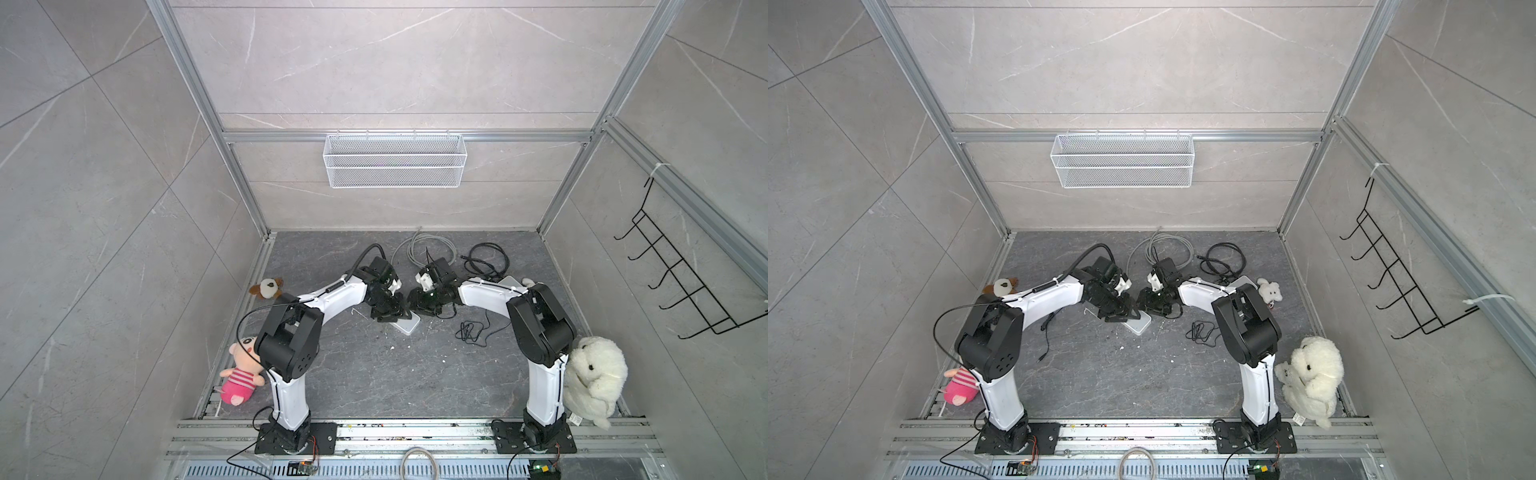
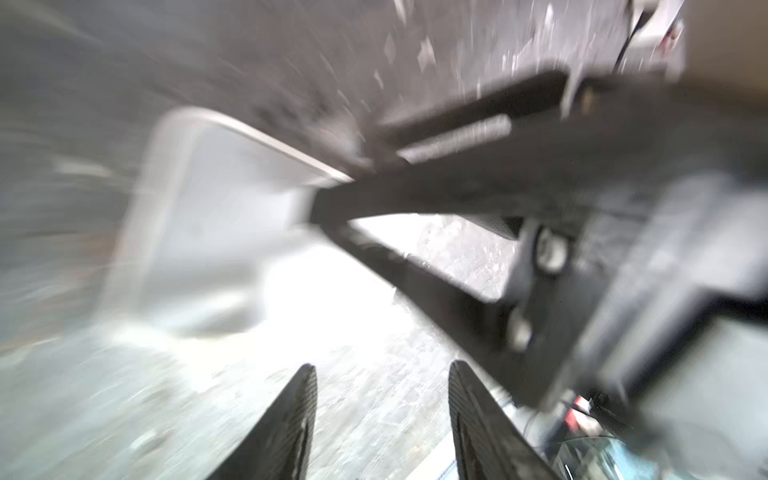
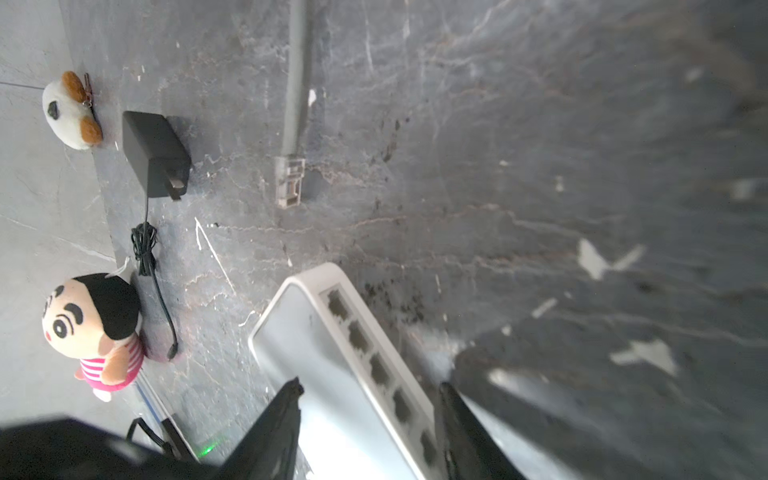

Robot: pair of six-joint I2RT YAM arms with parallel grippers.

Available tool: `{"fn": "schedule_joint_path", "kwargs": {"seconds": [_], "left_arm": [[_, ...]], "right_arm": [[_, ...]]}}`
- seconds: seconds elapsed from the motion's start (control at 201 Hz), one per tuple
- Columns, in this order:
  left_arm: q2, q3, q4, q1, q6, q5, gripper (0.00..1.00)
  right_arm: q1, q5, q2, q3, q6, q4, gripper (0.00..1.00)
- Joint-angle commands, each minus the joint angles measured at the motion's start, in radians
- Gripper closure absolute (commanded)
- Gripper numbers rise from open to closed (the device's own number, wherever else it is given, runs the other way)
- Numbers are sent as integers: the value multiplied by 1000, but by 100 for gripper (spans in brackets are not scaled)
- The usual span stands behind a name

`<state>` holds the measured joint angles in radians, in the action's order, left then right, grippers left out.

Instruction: Insert the plug into the switch port

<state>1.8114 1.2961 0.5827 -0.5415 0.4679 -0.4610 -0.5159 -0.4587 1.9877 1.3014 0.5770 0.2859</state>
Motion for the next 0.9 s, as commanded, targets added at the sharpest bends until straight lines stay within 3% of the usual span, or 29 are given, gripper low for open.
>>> {"fn": "schedule_joint_path", "kwargs": {"seconds": [0.0,0.109,0.388,0.637,0.896], "left_arm": [[-103,-49,3,56,-18,134,44],[-55,-55,-107,88,-23,95,43],[79,-15,-191,85,3,20,43],[58,-103,-226,59,44,-112,43],[-42,-243,-248,50,81,-140,42]], "right_arm": [[17,45,-69,-17,-56,55,45],[23,46,-87,-52,-56,52,44],[42,37,-146,-130,-52,37,44],[66,29,-171,-182,-51,9,43],[86,28,-191,-202,-68,13,43]]}}
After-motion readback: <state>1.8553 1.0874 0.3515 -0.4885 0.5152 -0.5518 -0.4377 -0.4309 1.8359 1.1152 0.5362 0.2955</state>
